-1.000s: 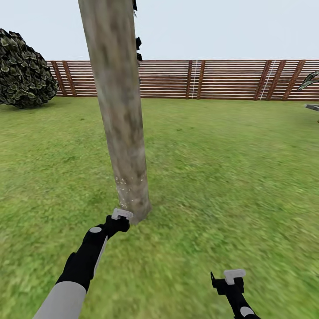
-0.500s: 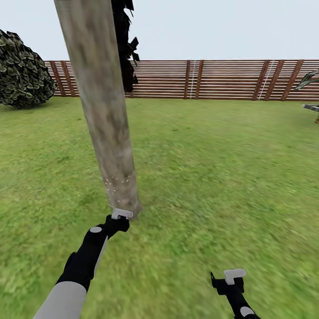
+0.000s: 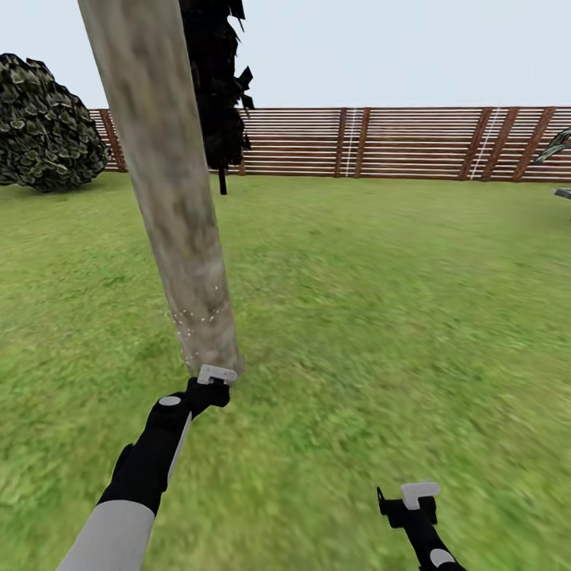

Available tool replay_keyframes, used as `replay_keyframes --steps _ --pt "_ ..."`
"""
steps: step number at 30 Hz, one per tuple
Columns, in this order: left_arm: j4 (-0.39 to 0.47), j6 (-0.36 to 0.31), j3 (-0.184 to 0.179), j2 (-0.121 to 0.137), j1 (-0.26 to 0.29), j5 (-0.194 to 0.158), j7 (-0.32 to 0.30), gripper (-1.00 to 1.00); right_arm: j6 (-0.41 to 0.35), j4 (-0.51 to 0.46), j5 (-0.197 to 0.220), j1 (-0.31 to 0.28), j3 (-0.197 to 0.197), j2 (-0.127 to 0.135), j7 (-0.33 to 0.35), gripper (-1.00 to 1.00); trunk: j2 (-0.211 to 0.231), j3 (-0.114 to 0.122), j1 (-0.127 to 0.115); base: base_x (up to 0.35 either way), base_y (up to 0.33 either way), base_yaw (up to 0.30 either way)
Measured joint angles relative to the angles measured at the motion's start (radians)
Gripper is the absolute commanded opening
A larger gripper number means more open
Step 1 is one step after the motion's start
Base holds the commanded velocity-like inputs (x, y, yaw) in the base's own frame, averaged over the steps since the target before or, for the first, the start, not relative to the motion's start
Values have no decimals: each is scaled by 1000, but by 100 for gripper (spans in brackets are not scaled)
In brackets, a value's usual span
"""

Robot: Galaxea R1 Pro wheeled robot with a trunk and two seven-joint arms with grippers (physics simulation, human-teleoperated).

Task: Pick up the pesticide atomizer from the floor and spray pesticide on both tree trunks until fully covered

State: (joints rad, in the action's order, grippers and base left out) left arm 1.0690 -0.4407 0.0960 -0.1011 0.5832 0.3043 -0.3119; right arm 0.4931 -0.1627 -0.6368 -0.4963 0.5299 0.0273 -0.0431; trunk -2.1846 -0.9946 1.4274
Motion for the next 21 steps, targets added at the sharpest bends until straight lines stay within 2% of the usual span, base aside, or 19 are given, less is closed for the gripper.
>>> replay_keyframes --steps 4,12,18,20,21 --pt "1 -1 5 1 -1 2 0 -100 0 0 0 0 0 0 0 100 0 0 0 229 -200 246" --pt "-13 -4 10 8 -4 5 1 -100 0 0 0 0 0 0 0 100 0 0 0 277 -148 28" --pt "-93 2 11 6 -9 1 44 -100 0 0 0 0 0 0 0 100 0 0 0 138 -73 13" --pt "-101 3 24 10 -14 1 48 -100 0 0 0 0 0 0 0 100 0 0 0 9 -5 190" --pt "-105 5 46 12 -22 3 48 -100 0 0 0 0 0 0 0 100 0 0 0 3 -2 245"
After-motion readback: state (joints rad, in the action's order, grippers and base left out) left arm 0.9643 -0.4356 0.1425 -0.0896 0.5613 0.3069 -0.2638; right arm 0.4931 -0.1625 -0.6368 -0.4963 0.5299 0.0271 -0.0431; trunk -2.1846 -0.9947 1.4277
